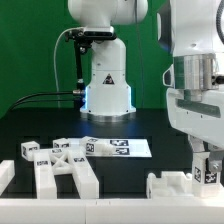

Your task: Assemble chair

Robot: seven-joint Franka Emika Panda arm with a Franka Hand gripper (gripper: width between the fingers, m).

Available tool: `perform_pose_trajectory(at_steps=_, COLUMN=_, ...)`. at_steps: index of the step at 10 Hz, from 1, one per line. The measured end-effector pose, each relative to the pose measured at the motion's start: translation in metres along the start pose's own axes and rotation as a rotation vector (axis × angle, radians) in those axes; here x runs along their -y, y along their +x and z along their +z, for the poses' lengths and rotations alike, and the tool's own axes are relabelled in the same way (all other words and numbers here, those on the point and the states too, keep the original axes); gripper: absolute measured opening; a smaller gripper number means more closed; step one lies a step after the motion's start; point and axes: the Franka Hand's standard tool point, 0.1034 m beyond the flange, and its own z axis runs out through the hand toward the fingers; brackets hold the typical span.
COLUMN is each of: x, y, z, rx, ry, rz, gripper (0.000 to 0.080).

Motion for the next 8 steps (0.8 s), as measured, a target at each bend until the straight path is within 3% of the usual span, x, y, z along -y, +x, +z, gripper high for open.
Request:
perform_pose_trajectory(at_steps=4, x=0.0008, y=0.0033, z=0.0010, rx=0.032, ry=0.006, rz=0.400, gripper=0.0287)
perform_pose_trajectory(at_steps=6, x=0.0005, y=0.0039, z=0.0009, rx=0.029, ry=0.009, rz=0.444, gripper=0.0287)
perform_pose_trajectory(at_steps=7, x=0.0003, y=0.0037, z=0.0012, rx=0.028, ry=0.009, rz=0.440, gripper=0.0373)
perform_pose_trajectory(at_steps=8, x=0.0003, y=0.0035, z=0.0012, rx=0.029, ry=0.009, rz=0.439, gripper=0.0514)
